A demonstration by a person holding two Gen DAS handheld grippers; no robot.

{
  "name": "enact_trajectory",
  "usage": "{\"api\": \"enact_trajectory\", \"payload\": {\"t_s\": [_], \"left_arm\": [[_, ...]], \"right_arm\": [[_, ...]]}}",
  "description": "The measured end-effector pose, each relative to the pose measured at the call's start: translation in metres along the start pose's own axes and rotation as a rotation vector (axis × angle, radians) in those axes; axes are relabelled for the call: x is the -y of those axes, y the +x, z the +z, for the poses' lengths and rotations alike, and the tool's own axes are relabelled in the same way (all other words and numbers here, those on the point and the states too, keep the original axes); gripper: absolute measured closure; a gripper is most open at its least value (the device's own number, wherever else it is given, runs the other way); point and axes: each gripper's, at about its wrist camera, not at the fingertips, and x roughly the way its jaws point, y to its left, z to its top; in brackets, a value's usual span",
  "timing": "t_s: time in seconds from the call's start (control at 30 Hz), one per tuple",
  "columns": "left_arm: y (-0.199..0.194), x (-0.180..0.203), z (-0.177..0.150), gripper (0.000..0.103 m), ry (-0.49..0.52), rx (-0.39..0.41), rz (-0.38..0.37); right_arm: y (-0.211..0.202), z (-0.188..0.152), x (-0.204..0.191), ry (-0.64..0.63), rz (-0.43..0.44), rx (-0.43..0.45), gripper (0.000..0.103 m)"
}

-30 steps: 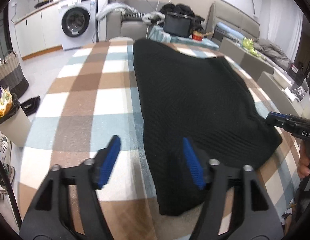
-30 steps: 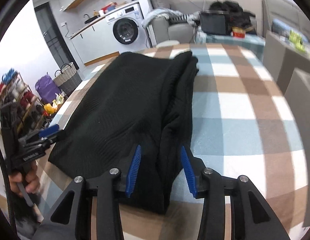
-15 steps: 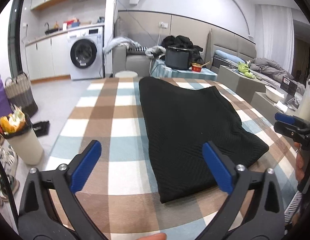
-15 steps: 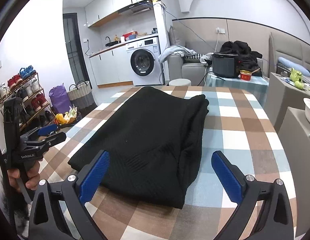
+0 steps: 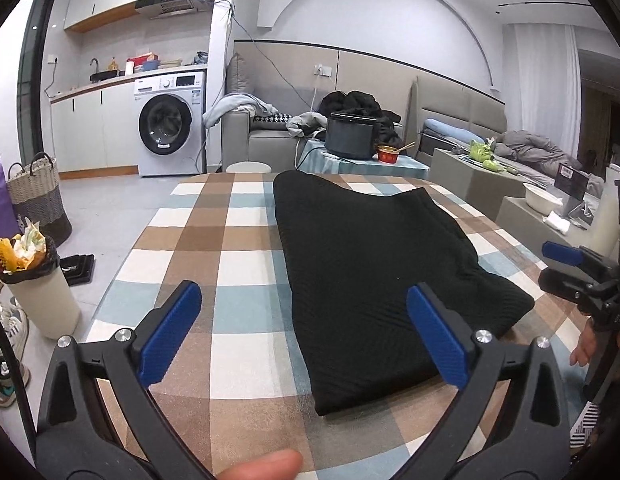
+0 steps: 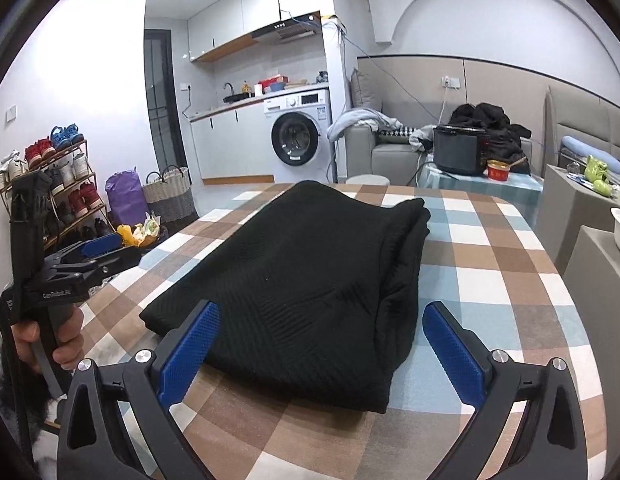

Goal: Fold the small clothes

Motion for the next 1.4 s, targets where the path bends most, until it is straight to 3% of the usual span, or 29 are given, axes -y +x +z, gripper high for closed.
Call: {"api": "enact_trajectory", "payload": {"t_s": [0.33,0.57,1.4], "left_arm": [[0.009,-0.001,-0.005,0.001,0.004,0.011,-0.01],[0.011,-0.004,-0.005,0.001,-0.011,0.011,-0.014],[0.013,0.004,-0.007,0.001,0.014,0.025,0.0]], "right_arm": [[-0.008,-0.002,-0.002,-0.01,-0.017,0.078,0.0],[-0.006,-0.006,-0.006,-0.055,-0.014,0.082,0.0],[-0.007,-0.006,-0.004,-0.029,-0.013,0.084,0.0]]}}
